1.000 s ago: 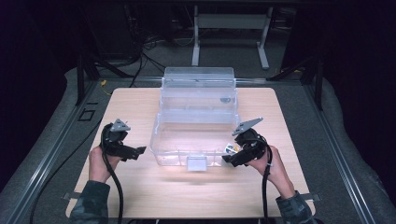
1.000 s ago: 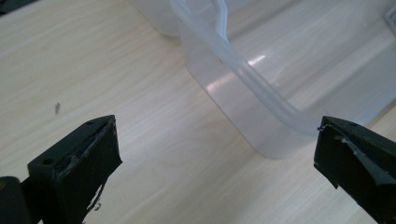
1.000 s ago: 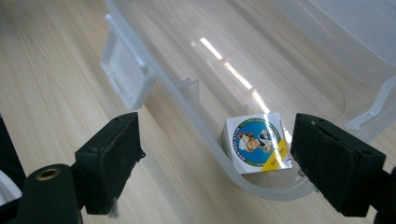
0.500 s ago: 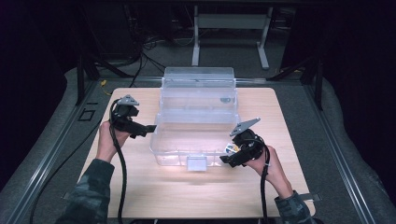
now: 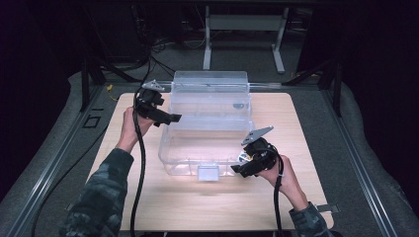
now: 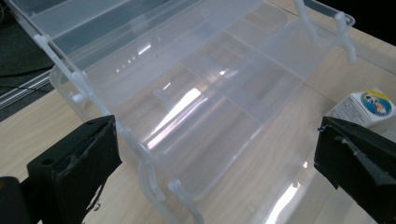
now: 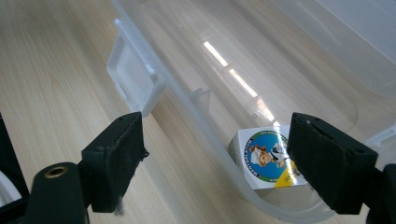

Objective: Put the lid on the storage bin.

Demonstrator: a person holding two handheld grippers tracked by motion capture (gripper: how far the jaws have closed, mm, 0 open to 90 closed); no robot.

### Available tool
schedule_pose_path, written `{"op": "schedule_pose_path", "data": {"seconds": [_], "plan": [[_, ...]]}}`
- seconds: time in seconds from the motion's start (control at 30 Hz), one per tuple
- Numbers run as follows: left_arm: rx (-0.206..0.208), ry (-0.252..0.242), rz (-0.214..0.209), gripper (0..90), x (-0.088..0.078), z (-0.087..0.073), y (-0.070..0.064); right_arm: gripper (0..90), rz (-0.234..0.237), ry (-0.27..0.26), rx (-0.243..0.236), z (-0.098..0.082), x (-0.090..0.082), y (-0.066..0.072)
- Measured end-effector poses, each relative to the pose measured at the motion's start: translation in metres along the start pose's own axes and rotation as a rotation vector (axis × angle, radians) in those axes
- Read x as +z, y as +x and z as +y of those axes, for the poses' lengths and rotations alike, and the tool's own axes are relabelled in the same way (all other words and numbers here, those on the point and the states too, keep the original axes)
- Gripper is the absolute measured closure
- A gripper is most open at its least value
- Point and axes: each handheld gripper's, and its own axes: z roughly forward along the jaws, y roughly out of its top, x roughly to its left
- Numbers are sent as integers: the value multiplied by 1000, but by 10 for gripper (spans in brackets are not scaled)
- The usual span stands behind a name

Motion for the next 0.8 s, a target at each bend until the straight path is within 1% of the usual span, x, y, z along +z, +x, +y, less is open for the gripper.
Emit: {"op": "schedule_pose_path", "data": {"seconds": [0.03,0.07,0.1,0.13,0.17,0.2,0.23,0.27,0.37,0.4,0.43,0.47,0.5,0.57,0.6,0.63,0.67,0.7,0.73,0.8], "plan": [[-4,-3,0,1,7,7,4,216,10,-1,-11,0,2,1],[-4,-3,0,1,7,7,4,216,10,-1,-11,0,2,1],[-11,-7,-8,1,13,14,8,225,6,-2,-15,0,4,2],[-11,-7,-8,1,13,14,8,225,6,-2,-15,0,4,2],[-9,-4,-2,1,18,22,11,236,6,2,-24,0,6,3],[-16,-2,-3,1,21,26,12,249,13,-4,-21,0,7,3],[-16,-2,-3,1,21,26,12,261,11,-1,-22,0,8,4],[-17,1,12,2,26,32,14,269,12,2,-25,0,9,4],[-15,17,8,31,35,40,17,291,15,9,-34,0,13,6],[-14,21,6,53,38,41,18,296,18,5,-36,0,14,7],[-2,29,10,101,41,42,19,302,12,11,-38,0,14,8],[2,43,2,114,45,43,21,309,12,6,-41,0,14,8],[-6,64,-15,130,49,44,23,320,21,-1,-43,0,14,7],[-27,63,-18,142,55,45,28,330,20,-6,-48,-1,14,7],[-27,63,-18,146,55,45,28,331,20,-7,-45,-1,14,6],[-39,64,-27,149,60,46,31,332,22,-11,-43,-1,15,6],[-39,64,-27,155,60,46,31,335,24,-15,-40,-2,16,5],[-38,73,-20,171,66,47,33,338,30,-15,-35,-2,16,4],[-33,87,-12,194,70,47,33,347,36,-11,-44,-2,17,4],[-29,109,-9,256,77,47,33,399,24,-8,-47,-2,18,3]]}}
